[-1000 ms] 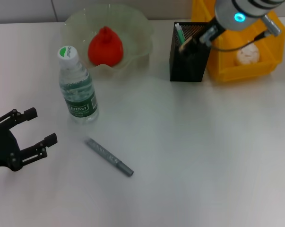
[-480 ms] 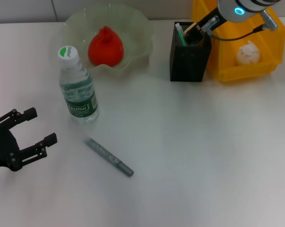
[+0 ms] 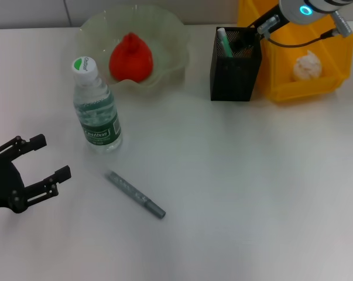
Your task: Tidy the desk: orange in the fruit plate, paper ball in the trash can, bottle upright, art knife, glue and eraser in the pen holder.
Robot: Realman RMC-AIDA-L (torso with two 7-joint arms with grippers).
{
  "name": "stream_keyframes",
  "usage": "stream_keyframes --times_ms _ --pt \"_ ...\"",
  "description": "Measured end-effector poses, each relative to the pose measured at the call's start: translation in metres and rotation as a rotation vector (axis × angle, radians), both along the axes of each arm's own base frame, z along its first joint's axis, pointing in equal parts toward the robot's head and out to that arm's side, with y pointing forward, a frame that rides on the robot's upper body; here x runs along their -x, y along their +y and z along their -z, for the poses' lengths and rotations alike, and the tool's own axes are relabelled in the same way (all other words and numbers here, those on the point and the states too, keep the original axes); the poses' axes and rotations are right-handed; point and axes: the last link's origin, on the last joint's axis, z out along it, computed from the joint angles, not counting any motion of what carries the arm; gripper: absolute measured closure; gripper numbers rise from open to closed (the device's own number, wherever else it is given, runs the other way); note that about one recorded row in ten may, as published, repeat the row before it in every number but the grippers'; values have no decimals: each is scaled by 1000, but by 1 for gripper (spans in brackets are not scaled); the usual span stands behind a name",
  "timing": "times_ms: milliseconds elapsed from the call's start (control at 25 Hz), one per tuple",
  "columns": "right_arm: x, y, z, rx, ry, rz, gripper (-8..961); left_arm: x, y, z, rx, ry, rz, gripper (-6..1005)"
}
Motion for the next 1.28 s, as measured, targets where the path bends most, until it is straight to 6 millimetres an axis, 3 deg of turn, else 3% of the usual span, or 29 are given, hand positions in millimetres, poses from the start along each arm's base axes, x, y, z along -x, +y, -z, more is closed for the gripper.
stream_keyframes --times_ms 80,360,480,600,680,760,800,960,1080,1160,1280 --pt "0 -2 -2 -5 10 -5 359 0 -1 -1 4 1 9 184" --pt "2 -30 -27 -51 168 -87 338 -16 -4 -24 130 63 161 185" --pt "-9 -50 -32 -54 235 -132 339 -26 0 -35 188 164 227 185" --pt "-19 -81 -21 15 299 -252 339 -35 6 -39 228 259 277 184" --pt "-29 -104 -11 87 336 -330 339 -43 14 -38 258 329 317 184" --pt "-34 -112 -8 116 355 -347 339 -53 23 -38 289 412 361 184" --pt "-45 -125 -1 183 391 -361 339 -58 28 -37 304 448 381 184" --pt "-67 -145 8 290 456 -379 340 -78 44 -30 380 568 462 184" --pt "-90 -164 4 351 572 -397 340 -90 54 -21 435 643 511 184" --pt "-95 -167 1 364 590 -401 340 -96 61 -15 469 692 537 184" --pt "-116 -178 -15 416 653 -375 341 -105 70 0 523 769 560 185"
